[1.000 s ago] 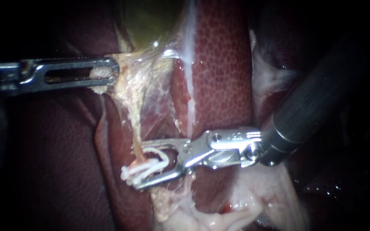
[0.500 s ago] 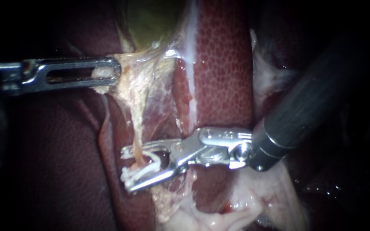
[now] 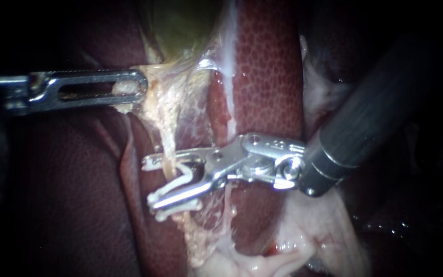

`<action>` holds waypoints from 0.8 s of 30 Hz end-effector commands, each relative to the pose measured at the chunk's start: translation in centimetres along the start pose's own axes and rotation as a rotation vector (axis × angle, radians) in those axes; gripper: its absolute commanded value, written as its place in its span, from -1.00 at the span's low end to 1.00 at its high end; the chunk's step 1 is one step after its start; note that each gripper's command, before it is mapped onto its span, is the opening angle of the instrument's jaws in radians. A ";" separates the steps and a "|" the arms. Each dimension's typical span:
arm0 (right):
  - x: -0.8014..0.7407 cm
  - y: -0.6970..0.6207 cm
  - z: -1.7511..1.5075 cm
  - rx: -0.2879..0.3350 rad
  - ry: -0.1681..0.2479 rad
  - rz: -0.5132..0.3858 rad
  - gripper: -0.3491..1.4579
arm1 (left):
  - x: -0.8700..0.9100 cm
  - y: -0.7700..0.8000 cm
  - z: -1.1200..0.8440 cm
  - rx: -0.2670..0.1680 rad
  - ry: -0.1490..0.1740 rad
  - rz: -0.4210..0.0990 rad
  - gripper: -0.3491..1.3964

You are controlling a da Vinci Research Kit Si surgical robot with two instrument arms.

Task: Clipping third clip left tube

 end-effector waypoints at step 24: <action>-0.09 -0.01 -0.01 0.036 -0.028 0.069 -1.00 | 0.00 -0.01 0.00 0.000 0.000 0.000 -0.94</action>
